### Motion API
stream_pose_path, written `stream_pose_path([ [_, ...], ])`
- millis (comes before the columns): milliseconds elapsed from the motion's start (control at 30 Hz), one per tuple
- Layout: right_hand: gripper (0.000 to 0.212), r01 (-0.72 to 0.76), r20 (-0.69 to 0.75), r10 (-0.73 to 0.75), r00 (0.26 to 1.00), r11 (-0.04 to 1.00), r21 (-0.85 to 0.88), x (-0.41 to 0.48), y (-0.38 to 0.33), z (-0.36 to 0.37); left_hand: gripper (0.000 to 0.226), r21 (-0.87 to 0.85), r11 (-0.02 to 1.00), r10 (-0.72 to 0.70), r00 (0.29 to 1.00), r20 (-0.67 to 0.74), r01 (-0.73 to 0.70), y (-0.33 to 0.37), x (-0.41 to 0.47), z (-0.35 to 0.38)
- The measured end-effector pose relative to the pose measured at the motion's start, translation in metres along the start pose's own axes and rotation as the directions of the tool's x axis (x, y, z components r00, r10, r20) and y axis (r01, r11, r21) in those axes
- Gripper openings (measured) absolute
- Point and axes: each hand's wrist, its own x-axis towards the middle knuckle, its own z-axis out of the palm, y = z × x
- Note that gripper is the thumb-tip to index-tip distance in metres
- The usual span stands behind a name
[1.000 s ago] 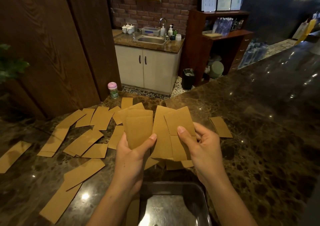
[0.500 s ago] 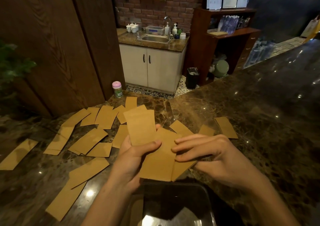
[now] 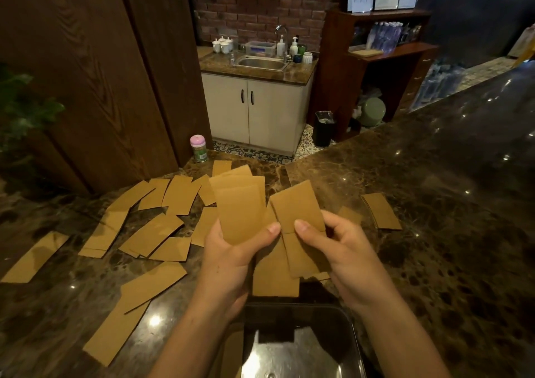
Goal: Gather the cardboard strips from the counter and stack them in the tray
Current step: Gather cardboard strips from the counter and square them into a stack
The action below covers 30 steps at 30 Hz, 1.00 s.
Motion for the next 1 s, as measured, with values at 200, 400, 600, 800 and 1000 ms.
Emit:
stream_pose_path([
  [200, 0.019, 0.072, -0.186, -0.045, 0.981, 0.987, 0.143, 0.005, -0.002, 0.011, 0.057, 0.017, 1.0, -0.017, 0.997, 0.07, 0.016, -0.005, -0.007, -0.003],
  [400, 0.02, -0.032, -0.024, 0.03, 0.999, 0.997, -0.064, -0.009, 0.009, 0.002, 0.047, -0.141, 0.987, 0.063, 0.992, -0.11, -0.078, 0.008, 0.004, -0.008],
  [600, 0.017, -0.048, -0.005, 0.048, 0.999, 0.993, -0.103, -0.019, 0.028, 0.008, 0.051, -0.093, 0.992, 0.081, 0.995, -0.053, -0.086, 0.007, 0.003, -0.002],
  [800, 0.024, -0.058, 0.0, 0.058, 0.998, 0.997, -0.047, -0.021, 0.015, -0.008, 0.045, -0.047, 0.994, 0.093, 0.992, -0.088, -0.098, 0.006, 0.005, -0.008],
  [1000, 0.027, 0.059, -0.031, -0.061, 0.998, 0.997, -0.057, -0.011, -0.003, -0.01, 0.041, 0.057, 0.997, 0.043, 0.996, 0.073, -0.047, 0.006, 0.0, -0.006],
])
